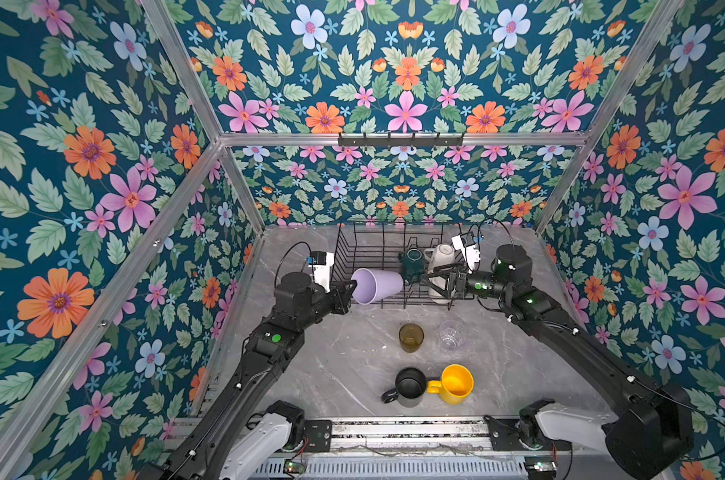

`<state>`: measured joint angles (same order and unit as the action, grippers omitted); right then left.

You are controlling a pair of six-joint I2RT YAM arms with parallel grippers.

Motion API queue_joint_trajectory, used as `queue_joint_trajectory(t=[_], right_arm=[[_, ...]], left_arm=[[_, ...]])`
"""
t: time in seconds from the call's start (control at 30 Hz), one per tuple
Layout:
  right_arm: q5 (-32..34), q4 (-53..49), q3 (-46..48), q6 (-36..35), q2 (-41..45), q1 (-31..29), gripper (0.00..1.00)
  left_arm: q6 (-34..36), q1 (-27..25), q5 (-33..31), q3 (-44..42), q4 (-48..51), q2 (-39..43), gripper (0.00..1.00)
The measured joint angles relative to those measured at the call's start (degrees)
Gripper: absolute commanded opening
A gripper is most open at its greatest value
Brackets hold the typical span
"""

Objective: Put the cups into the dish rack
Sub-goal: 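Close the left gripper on the lilac cup's rim and lift it toward the rack, then carry the lilac cup toward the right gripper while the right gripper grasps it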

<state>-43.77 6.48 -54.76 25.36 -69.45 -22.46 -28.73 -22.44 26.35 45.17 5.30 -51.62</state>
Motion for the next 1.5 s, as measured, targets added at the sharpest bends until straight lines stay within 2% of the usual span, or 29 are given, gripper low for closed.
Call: queue_joint_trajectory(t=[0.2,0.43,0.6,0.93,1.27,1.5], right_arm=[[-4.28,4.61,1.09,1.46,-0.33,0.39,0.99],[-9.25,9.94,1.31,3.72,-1.68,0.39,0.99],[-12.57,12.94,1.31,4.76,-3.69,0.39,0.99],[-19.15,20.61,0.48,10.69,-8.85,-1.01,0.99],[-20.72,22.51,-1.6,11.89,-11.3,-4.66,0.97],[-21.62,23.82,-2.21,12.55,-12.07,-5.11,0.92]], left_arm=[[-7.93,2.78,14.67,-5.66,-17.57,-3.52,0.0],[-17.14,3.43,24.79,-9.09,-36.92,-7.74,0.0],[-21.46,3.63,27.82,-10.32,-45.83,-10.21,0.0],[-27.63,3.67,29.92,-10.69,-55.28,-14.82,0.0],[-34.71,3.67,32.22,-11.82,-66.79,-19.21,0.0],[-36.89,3.67,32.63,-12.35,-69.11,-19.5,0.0]])
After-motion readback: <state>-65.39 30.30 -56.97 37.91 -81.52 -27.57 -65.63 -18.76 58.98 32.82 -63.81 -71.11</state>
